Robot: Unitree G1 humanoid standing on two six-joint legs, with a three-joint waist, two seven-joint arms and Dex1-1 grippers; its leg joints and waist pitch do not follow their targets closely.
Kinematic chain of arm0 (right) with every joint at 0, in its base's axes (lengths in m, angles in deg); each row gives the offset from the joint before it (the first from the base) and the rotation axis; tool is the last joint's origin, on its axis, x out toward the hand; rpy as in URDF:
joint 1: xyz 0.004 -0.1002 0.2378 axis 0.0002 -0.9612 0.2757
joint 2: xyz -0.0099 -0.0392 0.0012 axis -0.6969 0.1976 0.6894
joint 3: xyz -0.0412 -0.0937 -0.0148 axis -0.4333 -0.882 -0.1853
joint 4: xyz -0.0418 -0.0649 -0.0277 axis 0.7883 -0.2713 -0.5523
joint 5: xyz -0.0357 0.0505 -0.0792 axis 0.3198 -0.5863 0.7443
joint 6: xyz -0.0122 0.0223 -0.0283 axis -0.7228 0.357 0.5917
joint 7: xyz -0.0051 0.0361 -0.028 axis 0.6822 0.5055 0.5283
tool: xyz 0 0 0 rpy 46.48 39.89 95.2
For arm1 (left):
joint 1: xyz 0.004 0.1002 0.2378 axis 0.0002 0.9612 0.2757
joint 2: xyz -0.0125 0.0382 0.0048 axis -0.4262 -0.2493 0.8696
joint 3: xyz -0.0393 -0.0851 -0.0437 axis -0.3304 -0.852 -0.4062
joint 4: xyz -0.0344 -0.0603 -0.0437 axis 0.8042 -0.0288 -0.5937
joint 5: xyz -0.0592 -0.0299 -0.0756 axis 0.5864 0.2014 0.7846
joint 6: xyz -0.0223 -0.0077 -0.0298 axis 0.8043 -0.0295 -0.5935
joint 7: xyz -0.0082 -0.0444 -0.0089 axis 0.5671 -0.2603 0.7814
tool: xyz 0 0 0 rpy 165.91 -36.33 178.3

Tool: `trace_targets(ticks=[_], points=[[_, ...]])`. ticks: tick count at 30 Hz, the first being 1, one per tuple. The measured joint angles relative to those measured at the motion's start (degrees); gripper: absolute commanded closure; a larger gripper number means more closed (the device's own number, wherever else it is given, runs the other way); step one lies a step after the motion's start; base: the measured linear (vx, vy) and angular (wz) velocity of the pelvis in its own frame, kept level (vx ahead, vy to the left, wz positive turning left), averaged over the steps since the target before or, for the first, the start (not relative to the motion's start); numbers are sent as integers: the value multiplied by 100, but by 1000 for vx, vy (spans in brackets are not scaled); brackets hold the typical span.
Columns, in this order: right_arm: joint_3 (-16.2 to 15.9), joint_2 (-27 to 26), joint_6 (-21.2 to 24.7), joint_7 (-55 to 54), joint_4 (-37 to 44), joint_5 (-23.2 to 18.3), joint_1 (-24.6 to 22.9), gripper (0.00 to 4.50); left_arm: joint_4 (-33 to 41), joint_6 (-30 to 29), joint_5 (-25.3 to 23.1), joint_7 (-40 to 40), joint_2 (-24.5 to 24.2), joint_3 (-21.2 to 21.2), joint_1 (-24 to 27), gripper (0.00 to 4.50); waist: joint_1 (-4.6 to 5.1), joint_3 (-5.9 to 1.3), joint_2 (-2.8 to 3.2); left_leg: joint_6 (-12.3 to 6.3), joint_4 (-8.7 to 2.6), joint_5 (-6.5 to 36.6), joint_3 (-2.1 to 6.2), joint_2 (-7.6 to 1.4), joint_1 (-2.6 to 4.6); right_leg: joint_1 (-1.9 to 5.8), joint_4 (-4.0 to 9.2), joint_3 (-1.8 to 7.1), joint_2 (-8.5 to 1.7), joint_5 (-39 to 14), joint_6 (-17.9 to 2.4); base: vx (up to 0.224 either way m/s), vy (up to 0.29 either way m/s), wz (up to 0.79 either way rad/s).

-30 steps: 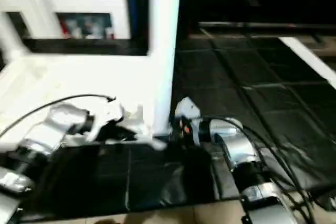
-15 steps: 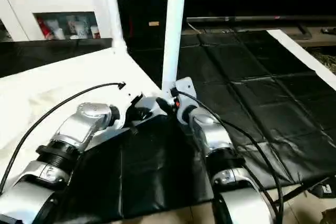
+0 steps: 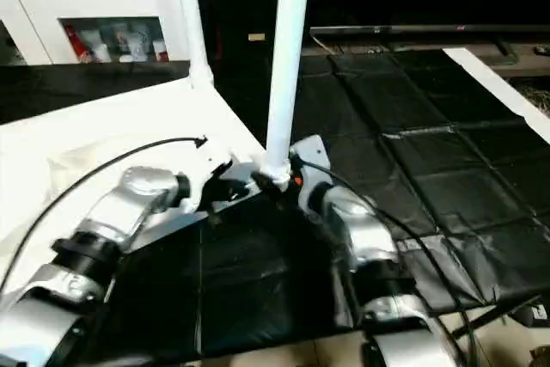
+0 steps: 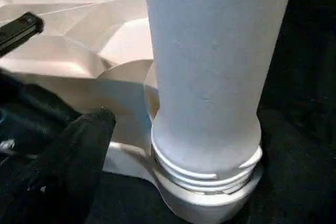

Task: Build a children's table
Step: Rotate leg to tighten

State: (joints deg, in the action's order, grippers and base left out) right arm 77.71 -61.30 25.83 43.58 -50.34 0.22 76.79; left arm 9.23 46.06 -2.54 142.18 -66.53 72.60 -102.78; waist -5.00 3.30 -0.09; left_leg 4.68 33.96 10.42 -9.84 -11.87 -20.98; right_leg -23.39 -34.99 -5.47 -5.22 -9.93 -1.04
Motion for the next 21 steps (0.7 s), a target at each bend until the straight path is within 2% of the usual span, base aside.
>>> trace_targets(ticks=[3, 7, 11, 13, 20, 21], points=[[-64, 171, -90, 279, 41, -3, -63, 6, 0, 105, 8, 229, -158, 41, 11, 450, -7, 0, 0, 0, 0, 0, 0, 0, -1, 0, 0, 0, 0, 0, 0, 0, 0, 0], [-194, 527, -253, 1273, 299, -184, -179, 6, 0, 603, 56, 885, -564, 197, 97, 450, -26, 0, 0, 0, 0, 0, 0, -1, -3, 0, 1, -1, 0, 0, 0, 0, 0, 0], [-302, 956, -324, 2319, 690, -473, -187, 6, 94, 983, 84, 1709, -874, 382, 172, 450, -144, -1, -3, -1, 4, 0, -2, -2, -2, 7, 2, 0, -2, 0, 0, 0, 0, 0], [-313, 1004, -328, 2535, 704, -521, -188, 6, 175, 1073, 84, 1967, -972, 472, 196, 450, -169, -1, -3, -1, 4, -1, -4, -2, -2, 11, 1, 2, -4, 0, 0, 0, 0, 0], [-514, 1281, -306, 3378, 707, -656, -189, 6, 299, 1453, 177, 2532, -1233, 652, 309, 450, -167, -3, -7, -1, 5, -1, -6, -4, -1, 14, -5, 2, -4, -1, 1, 0, 0, 0], [-536, 1302, -293, 3465, 707, -666, -190, 31, 303, 1494, 179, 2582, -1254, 652, 322, 450, -168, -3, -7, -1, 5, -1, -6, -4, -1, 14, -5, 2, -4, -1, 1, 0, 0, 0]])
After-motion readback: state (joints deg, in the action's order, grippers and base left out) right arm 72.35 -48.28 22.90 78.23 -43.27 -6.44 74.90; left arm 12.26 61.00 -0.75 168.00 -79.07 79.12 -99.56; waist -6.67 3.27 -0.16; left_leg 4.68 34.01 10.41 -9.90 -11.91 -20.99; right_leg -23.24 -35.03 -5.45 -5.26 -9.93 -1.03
